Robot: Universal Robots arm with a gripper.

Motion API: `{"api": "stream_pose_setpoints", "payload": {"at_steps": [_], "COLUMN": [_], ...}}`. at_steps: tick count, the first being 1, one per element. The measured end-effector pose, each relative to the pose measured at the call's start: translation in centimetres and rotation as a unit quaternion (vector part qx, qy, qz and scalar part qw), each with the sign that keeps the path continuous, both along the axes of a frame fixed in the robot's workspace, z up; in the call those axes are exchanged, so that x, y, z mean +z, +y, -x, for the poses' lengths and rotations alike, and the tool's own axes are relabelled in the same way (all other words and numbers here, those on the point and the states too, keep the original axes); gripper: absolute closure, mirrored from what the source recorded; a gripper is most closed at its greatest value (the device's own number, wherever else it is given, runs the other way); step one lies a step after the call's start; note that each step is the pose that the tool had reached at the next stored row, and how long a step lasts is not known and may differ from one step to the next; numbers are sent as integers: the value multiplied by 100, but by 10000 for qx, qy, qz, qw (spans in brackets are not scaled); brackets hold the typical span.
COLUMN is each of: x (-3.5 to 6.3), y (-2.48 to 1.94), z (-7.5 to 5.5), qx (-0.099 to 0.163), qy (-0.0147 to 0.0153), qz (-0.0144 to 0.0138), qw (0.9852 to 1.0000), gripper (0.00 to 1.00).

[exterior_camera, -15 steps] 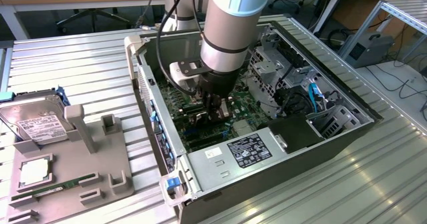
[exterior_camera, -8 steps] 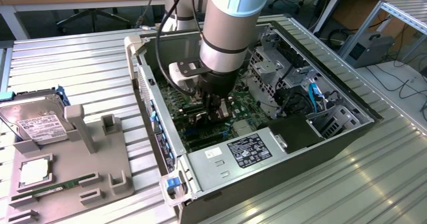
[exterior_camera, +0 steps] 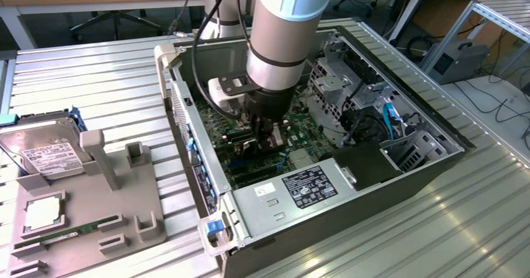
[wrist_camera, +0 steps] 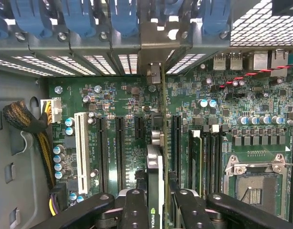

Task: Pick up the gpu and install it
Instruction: 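Insert the gpu into the slot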

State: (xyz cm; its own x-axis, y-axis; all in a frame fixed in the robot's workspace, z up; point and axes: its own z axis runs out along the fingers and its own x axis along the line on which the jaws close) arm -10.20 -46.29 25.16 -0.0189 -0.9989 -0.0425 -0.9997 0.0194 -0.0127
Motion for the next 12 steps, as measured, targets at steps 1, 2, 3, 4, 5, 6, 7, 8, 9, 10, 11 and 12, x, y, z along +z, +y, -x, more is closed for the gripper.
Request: {"api": "stream_pose_setpoints", "payload": {"at_steps": [1, 2, 3, 4, 5, 6, 7, 8, 9, 10, 11, 12], "x": [0, 0, -1, -1, -3, -5, -5, -5, -6, -5, -7, -9], "y": [0, 0, 0, 0, 0, 0, 0, 0, 0, 0, 0, 0], "z": [0, 0, 0, 0, 0, 0, 0, 0, 0, 0, 2, 4], "qx": [0, 0, 0, 0, 0, 0, 1, 0, 0, 0, 0, 0], "qy": [0, 0, 0, -1, -1, -1, -1, -1, -1, 0, 0, -1], "qz": [0, 0, 0, -1, -1, -1, -1, -1, -1, 0, 1, 1], "qw": [10000, 10000, 10000, 10000, 10000, 10000, 10000, 10000, 10000, 10000, 10000, 10000], "gripper": [73, 73, 73, 73, 73, 73, 73, 73, 73, 73, 73, 73]}}
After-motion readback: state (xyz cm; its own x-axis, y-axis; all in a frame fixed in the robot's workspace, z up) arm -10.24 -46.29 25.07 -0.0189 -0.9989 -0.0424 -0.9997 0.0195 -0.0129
